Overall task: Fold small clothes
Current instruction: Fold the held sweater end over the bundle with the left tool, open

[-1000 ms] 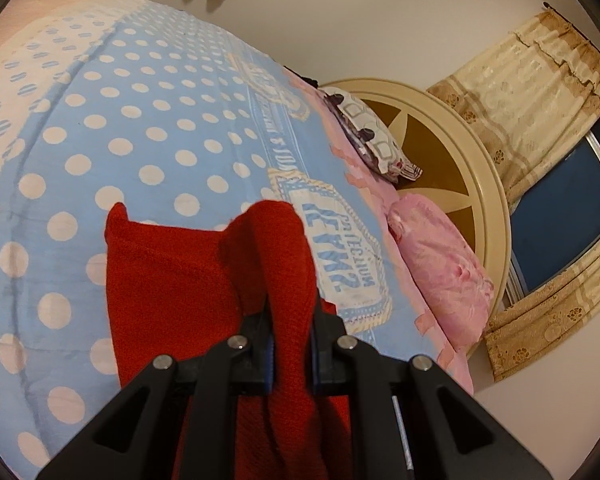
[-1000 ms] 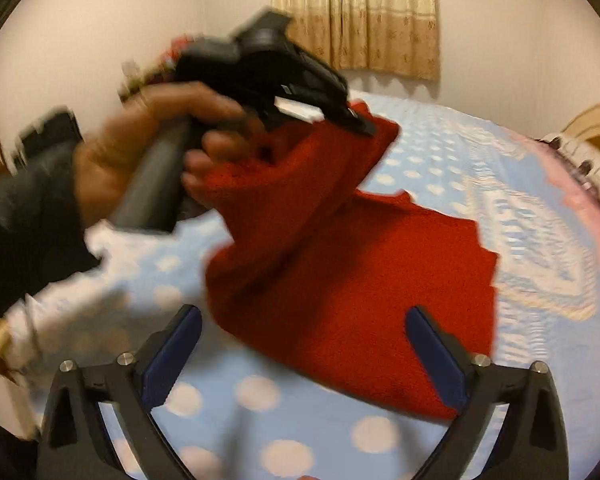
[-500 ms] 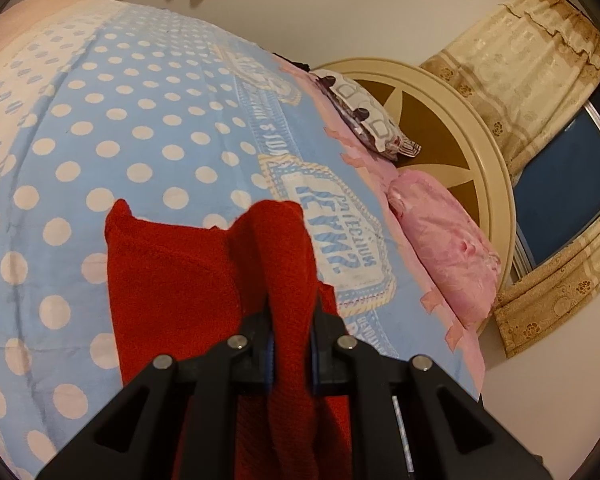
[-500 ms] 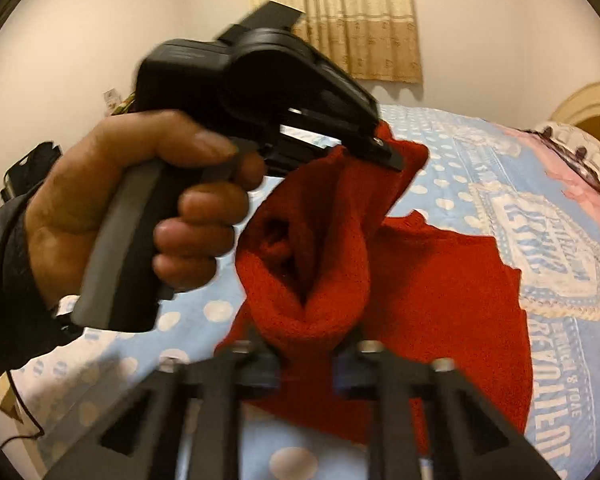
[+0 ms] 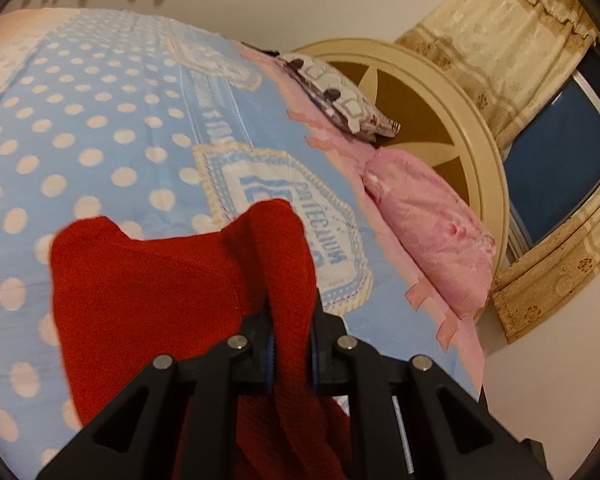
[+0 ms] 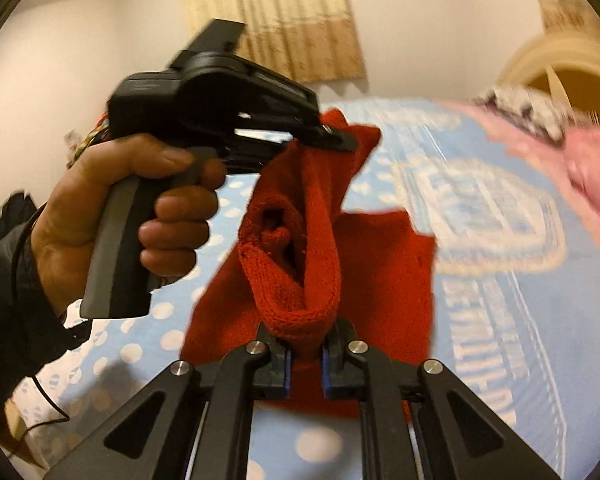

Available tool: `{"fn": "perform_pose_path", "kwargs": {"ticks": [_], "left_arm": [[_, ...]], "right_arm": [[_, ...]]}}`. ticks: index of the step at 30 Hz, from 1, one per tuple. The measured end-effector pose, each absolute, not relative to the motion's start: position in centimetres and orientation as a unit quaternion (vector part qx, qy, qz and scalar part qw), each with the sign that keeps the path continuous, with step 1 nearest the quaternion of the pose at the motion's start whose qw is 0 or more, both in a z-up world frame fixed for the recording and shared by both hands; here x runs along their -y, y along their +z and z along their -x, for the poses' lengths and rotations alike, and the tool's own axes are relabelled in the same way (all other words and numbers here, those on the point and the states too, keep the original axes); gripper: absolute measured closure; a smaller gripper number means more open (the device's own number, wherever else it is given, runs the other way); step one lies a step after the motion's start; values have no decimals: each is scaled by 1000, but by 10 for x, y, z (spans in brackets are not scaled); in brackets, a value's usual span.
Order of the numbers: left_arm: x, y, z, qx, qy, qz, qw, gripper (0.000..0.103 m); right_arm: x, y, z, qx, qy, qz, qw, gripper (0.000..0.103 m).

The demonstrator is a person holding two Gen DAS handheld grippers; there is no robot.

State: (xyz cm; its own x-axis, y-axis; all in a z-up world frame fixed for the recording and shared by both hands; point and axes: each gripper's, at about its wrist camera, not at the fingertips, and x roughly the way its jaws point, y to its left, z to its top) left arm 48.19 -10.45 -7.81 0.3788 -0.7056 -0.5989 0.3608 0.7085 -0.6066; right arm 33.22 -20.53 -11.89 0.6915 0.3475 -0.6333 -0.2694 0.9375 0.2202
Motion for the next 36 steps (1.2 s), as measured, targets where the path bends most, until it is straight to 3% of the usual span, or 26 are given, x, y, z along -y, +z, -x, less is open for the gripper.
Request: {"fn": "perform_pose_path", "kwargs": {"ticks": [8, 12, 14, 16, 19, 21, 27, 30, 36], "left_arm": [[145, -107, -475, -475, -311, 125, 814, 85], [152, -96, -464, -463, -311, 101, 824, 63], [153, -81, -452, -436, -321, 76, 837, 57], [147, -70, -439, -415, -320, 54, 850, 43], [125, -66, -420, -397, -308, 33, 864, 36], [111, -73, -408, -396, -299, 23, 868, 36], [81, -112, -369, -416, -246, -23, 875, 36], [82, -122, -357, -409, -234, -41, 881, 31], [71, -139, -351, -407, -232, -9, 884, 20]], "right_arm": [[237, -154, -328, -418, 180, -140, 879, 93], [253, -162, -324, -432, 186, -185, 863, 93], [256, -163, -320, -440, 186, -186, 859, 93], [258, -163, -316, -444, 184, -184, 857, 91], [262, -160, -305, -449, 178, -174, 858, 68], [265, -151, -295, -434, 154, -156, 874, 39], [254, -114, -299, -373, 155, -120, 907, 39], [236, -103, -314, -348, 200, -114, 909, 38], [223, -146, -378, -433, 191, -131, 871, 39]]}}
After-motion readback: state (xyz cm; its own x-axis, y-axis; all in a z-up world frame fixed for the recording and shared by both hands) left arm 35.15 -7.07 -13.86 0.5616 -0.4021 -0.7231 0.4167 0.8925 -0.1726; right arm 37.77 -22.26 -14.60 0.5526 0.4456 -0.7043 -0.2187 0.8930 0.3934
